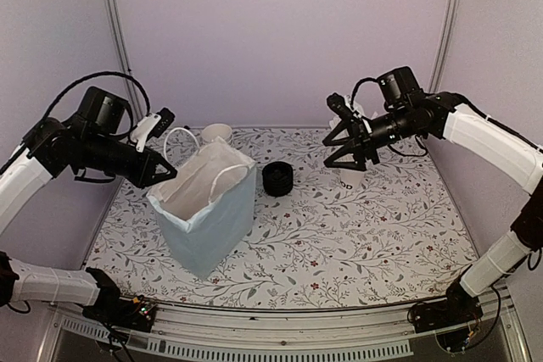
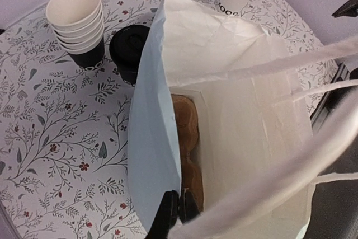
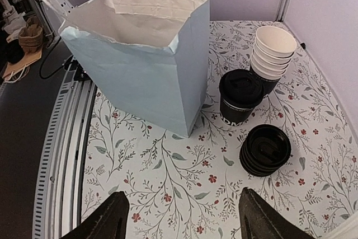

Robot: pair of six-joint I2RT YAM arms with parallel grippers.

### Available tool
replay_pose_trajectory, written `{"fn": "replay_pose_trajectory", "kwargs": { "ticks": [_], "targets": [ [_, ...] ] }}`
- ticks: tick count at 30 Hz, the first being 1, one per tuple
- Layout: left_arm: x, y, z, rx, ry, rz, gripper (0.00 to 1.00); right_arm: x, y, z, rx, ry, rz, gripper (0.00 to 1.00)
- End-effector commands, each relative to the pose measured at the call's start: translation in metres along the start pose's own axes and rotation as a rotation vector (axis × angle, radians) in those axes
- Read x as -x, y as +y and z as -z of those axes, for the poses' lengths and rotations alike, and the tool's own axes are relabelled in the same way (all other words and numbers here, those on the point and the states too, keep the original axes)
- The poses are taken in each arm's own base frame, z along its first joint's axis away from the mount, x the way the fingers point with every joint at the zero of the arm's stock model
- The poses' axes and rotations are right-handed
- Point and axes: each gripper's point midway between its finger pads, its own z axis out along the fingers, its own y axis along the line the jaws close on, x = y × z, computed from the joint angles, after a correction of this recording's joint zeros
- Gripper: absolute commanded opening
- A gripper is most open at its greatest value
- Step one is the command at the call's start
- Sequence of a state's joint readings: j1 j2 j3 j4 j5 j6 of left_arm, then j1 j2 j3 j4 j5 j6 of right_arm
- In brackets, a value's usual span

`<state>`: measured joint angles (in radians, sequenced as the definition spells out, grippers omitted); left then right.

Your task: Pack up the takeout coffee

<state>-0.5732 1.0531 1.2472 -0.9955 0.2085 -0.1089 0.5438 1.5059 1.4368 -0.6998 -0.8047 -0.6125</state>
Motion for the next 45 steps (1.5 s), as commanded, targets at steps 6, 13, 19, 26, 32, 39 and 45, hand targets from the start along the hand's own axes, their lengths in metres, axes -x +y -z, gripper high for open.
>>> {"fn": "replay_pose_trajectory", "kwargs": {
  "ticks": [6, 13, 19, 26, 32, 39, 45],
  "targets": [
    [-0.032, 0.052, 0.021, 0.182, 0.016, 0.237, 0.00, 0.011, -0.014, -0.093, -0.035, 0.170, -0.024, 0.73],
    [-0.052, 0.070, 0.029, 0.273, 0.030, 0.346, 0.00, 0.029, -0.048, -0.149, -0.113, 0.169, -0.057, 0.82],
    [-0.066, 0.079, 0.030, 0.323, 0.033, 0.385, 0.43, 0.024, -0.071, -0.193, -0.088, 0.154, -0.101, 0.89],
    [-0.067, 0.079, 0.028, 0.316, 0.003, 0.367, 0.70, 0.010, -0.094, -0.227, -0.142, 0.164, -0.127, 0.99],
    [-0.065, 0.076, 0.024, 0.293, -0.010, 0.359, 0.72, -0.008, -0.099, -0.250, -0.122, 0.170, -0.166, 0.99],
    [-0.065, 0.073, 0.025, 0.275, -0.020, 0.352, 0.72, -0.006, -0.107, -0.260, -0.132, 0.126, -0.183, 0.99],
    [-0.065, 0.072, 0.023, 0.269, -0.027, 0.350, 0.72, -0.006, -0.105, -0.273, -0.123, 0.114, -0.184, 0.99]
  ]
}}
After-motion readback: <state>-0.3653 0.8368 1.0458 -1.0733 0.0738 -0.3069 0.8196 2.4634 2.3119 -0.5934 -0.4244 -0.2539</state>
